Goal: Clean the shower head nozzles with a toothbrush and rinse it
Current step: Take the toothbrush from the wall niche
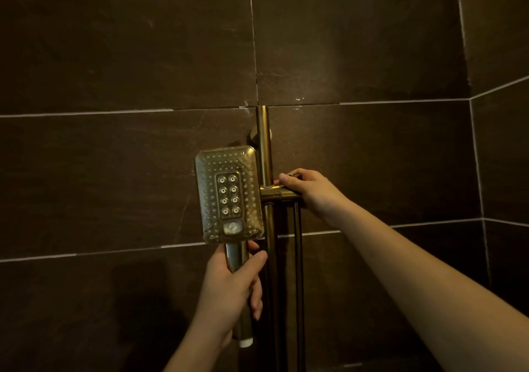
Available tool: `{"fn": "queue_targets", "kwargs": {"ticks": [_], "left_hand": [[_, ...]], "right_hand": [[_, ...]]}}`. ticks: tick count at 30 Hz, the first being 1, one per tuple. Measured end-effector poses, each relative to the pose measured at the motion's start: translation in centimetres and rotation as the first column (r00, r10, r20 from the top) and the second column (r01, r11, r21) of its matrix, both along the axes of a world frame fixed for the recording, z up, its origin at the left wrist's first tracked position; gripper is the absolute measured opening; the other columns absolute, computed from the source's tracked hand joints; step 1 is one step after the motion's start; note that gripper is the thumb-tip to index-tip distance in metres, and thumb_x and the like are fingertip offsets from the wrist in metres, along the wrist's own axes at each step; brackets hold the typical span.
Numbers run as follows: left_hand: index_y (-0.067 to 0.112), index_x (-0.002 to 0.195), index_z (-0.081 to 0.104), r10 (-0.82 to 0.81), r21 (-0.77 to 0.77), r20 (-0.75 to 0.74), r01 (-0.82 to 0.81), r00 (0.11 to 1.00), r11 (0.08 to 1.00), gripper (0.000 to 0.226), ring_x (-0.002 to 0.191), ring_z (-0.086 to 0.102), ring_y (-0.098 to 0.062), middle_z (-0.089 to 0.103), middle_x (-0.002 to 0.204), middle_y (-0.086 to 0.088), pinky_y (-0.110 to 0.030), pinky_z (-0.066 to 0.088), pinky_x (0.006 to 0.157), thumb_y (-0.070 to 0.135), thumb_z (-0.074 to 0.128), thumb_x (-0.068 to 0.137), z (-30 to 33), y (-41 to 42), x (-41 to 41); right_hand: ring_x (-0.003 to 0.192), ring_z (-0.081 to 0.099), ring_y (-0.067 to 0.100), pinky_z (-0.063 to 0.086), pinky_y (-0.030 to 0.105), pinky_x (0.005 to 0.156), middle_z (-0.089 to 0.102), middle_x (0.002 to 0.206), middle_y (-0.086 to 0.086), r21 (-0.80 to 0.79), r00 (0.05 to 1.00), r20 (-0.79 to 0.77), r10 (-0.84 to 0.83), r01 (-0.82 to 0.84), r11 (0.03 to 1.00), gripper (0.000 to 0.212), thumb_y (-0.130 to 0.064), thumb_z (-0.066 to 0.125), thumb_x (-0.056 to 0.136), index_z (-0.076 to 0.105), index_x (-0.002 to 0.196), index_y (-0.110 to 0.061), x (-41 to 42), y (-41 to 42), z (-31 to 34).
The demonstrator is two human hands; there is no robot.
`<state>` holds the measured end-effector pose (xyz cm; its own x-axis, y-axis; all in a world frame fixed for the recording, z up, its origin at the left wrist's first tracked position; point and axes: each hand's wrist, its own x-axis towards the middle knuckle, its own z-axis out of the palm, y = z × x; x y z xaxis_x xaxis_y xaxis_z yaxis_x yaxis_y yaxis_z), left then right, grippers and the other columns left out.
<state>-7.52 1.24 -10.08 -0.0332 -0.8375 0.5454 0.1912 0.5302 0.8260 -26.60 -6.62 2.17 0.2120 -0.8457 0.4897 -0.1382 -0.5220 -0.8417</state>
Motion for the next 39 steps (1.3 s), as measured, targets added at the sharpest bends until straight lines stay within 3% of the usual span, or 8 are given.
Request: {"fn": "queue_targets", "kwargs": {"ticks": [8, 12, 16, 19, 22, 25, 29, 39], "left_hand": [[0.003, 0.106, 0.052, -0.024, 0.033, 0.028, 0.023, 0.999, 0.999, 0.019, 0.036, 0.040, -0.022, 0.045, 0.058, -0.015, -0.026, 0.040, 0.038, 0.012, 0.064, 0.095, -0.4, 0.5, 0.5], [0.004, 0.103, 0.054, -0.028, 0.050, 0.024, 0.027, 0.999, 0.998, 0.015, 0.038, 0.040, -0.022, 0.046, 0.059, -0.014, -0.027, 0.040, 0.039, 0.012, 0.064, 0.094, -0.7, 0.8, 0.3], [0.003, 0.103, 0.053, -0.024, 0.059, 0.011, 0.023, 1.000, 0.998, 0.016, 0.038, 0.040, -0.021, 0.046, 0.062, -0.014, -0.026, 0.040, 0.040, 0.011, 0.064, 0.094, -1.1, 1.1, 0.1], [0.003, 0.103, 0.052, -0.027, 0.069, 0.016, 0.026, 1.000, 0.997, 0.016, 0.037, 0.040, -0.021, 0.045, 0.060, -0.013, -0.026, 0.039, 0.038, 0.009, 0.064, 0.094, -1.5, 1.3, 0.1], [0.004, 0.101, 0.052, -0.022, 0.071, 0.025, 0.020, 0.999, 0.997, 0.013, 0.036, 0.039, -0.021, 0.044, 0.058, -0.014, -0.026, 0.039, 0.037, 0.008, 0.063, 0.094, -1.7, 1.5, 0.0], [0.003, 0.102, 0.052, -0.028, 0.074, 0.027, 0.026, 0.999, 0.997, 0.015, 0.035, 0.039, -0.021, 0.043, 0.058, -0.014, -0.026, 0.039, 0.036, 0.008, 0.064, 0.094, -1.8, 1.6, 0.0], [0.003, 0.102, 0.053, -0.020, 0.073, 0.023, 0.019, 1.000, 0.997, 0.015, 0.036, 0.040, -0.020, 0.045, 0.057, -0.012, -0.026, 0.040, 0.037, 0.009, 0.064, 0.094, -1.9, 1.8, -0.1], [0.004, 0.087, 0.050, -0.046, 0.060, 0.012, 0.045, 0.999, 0.997, 0.019, 0.033, 0.041, -0.020, 0.044, 0.049, -0.009, -0.026, 0.038, 0.037, 0.015, 0.064, 0.095, -3.0, 3.2, -0.8]], "right_hand": [[0.101, 0.070, 0.021, 0.047, 0.043, 0.104, 0.074, 0.100, 0.007, 0.018, 0.985, 0.168, 0.033, -0.036, 0.999, 0.032, -0.036, 0.060, 0.094, 0.071, 0.108, -0.010, 0.8, 0.7, -1.6], [0.103, 0.067, 0.021, 0.049, 0.042, 0.101, 0.071, 0.109, 0.009, -0.054, 0.988, 0.109, -0.110, 0.117, 0.992, 0.032, -0.037, 0.051, 0.098, 0.067, 0.113, -0.014, 1.5, 1.2, -1.9], [0.106, 0.064, 0.018, 0.057, 0.034, 0.085, 0.060, 0.129, 0.007, -0.066, 0.995, 0.058, -0.086, 0.090, 0.994, 0.045, -0.038, 0.046, 0.100, 0.043, 0.142, -0.020, 1.4, 1.4, -2.9], [0.100, 0.068, 0.019, 0.054, 0.039, 0.094, 0.058, 0.132, 0.004, -0.066, 1.000, 0.026, 0.011, -0.009, 0.998, 0.064, -0.032, 0.053, 0.099, 0.019, 0.152, -0.032, 0.5, 0.9, -4.5], [0.090, 0.069, 0.022, 0.058, 0.037, 0.084, 0.067, 0.110, 0.009, -0.112, 1.000, 0.012, 0.020, -0.018, 0.994, 0.044, -0.012, 0.048, 0.100, 0.038, 0.142, -0.021, 0.0, 0.9, -6.4], [0.086, 0.070, 0.019, 0.057, 0.035, 0.083, 0.071, 0.101, 0.013, -0.157, 0.995, -0.008, -0.098, 0.095, 0.983, 0.022, -0.015, 0.045, 0.102, 0.060, 0.118, -0.011, 0.2, 1.0, -7.5], [0.080, 0.069, 0.015, 0.057, 0.027, 0.074, 0.071, 0.098, 0.013, -0.165, 0.983, -0.019, -0.185, 0.179, 0.970, 0.021, -0.018, 0.045, 0.102, 0.061, 0.113, -0.012, 1.0, 1.1, -7.8], [0.095, 0.067, 0.014, 0.055, 0.029, 0.080, 0.067, 0.103, -0.002, -0.123, 0.958, -0.081, -0.275, 0.264, 0.957, 0.021, -0.027, 0.051, 0.100, 0.060, 0.116, -0.018, 0.5, 2.1, -8.3]]}}
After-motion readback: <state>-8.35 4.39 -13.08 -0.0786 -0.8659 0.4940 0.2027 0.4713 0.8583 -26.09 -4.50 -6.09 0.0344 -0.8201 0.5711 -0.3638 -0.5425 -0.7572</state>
